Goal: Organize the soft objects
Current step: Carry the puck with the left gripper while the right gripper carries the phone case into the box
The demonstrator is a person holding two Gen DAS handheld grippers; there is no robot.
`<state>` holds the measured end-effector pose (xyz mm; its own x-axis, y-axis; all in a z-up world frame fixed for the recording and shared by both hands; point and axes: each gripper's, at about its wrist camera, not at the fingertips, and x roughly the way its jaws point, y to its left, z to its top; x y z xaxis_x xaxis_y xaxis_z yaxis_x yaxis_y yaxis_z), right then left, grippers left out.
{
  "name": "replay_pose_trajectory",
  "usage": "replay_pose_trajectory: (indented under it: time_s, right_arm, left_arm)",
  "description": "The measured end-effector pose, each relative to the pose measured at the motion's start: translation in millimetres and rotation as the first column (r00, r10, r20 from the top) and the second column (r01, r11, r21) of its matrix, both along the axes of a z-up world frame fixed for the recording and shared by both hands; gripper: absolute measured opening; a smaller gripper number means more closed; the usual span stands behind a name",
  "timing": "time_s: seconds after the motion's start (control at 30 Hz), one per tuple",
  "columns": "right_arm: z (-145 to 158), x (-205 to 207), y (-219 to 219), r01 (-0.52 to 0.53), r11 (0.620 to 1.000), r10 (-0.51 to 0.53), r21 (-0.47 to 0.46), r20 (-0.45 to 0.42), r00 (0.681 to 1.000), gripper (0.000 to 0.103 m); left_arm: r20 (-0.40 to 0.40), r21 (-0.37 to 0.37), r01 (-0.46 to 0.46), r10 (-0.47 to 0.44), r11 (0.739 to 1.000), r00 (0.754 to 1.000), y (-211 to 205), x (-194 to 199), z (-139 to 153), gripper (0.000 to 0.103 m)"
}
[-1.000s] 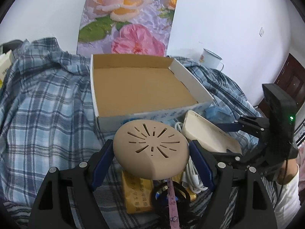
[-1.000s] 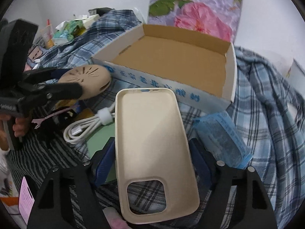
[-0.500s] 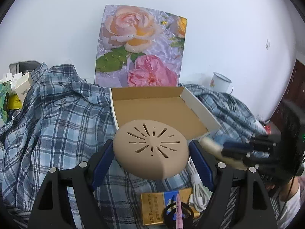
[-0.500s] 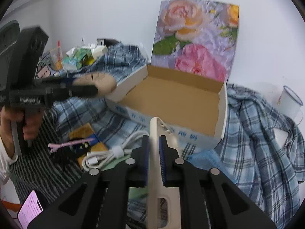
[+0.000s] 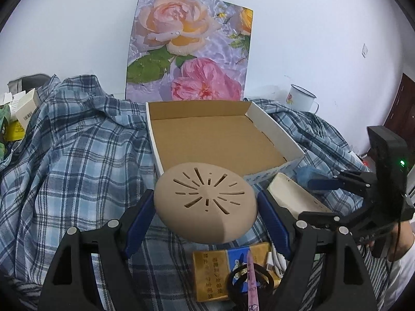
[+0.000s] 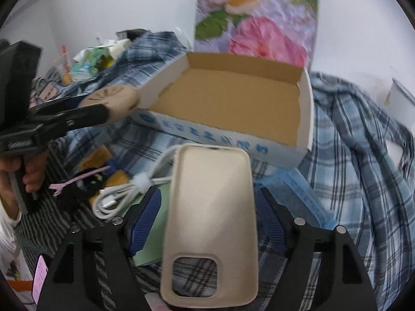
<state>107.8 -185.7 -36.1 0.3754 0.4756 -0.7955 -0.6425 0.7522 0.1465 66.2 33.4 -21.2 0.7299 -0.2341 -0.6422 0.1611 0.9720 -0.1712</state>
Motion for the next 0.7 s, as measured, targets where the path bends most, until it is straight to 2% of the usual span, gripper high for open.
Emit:
replay_pose_trajectory:
  time_s: [0.07,0.2,0.27,0.3,0.5,0.7]
  right_arm:
    - [-4.9,4.9,-2.1,0.024,1.0,-0.025,-0.012,-0.025,0.999,0.087]
    - [-12.6,8.6,0.9,0.03,0.998,-0.033,-0.046,-0.052,0.998,0.087]
    - [-17.0,7.7,5.6,0.015,0.997,-0.019,-0.072,-0.059,0.998,0.072]
    - [-18.0,6.5,7.7,0.004,0.997,-0.009,-0.078,-0.058,0.998,0.072]
    - [-11.0,1.2,4.3,0.008,0.998,-0.008,-0.057,-0.005,1.0,0.071]
    - [12.4,-8.4,-7.1,0.024,0.999,-0.027,0.026,0.106,0.994,0.071]
  left_arm:
    - [-0.001,0.001,0.002,-0.002,1.0,1.0,-0.6,-0.2,-0.5,0.081]
    - [-0.003,0.005,0.005,-0.005,1.0,1.0,-1.9,-0.3,-1.6,0.081]
    - [-0.002,0.011,0.008,-0.008,1.0,1.0,-3.7,-1.3,-1.8,0.081]
    - [0.0,0.014,0.01,-0.01,1.0,1.0,-4.5,-1.6,-1.8,0.081]
    - [-0.001,0.019,0.011,-0.011,1.0,1.0,-5.4,-0.9,-2.4,0.081]
    - [-0.003,0.013,0.006,-0.006,1.0,1.0,-5.0,2.2,-1.8,0.081]
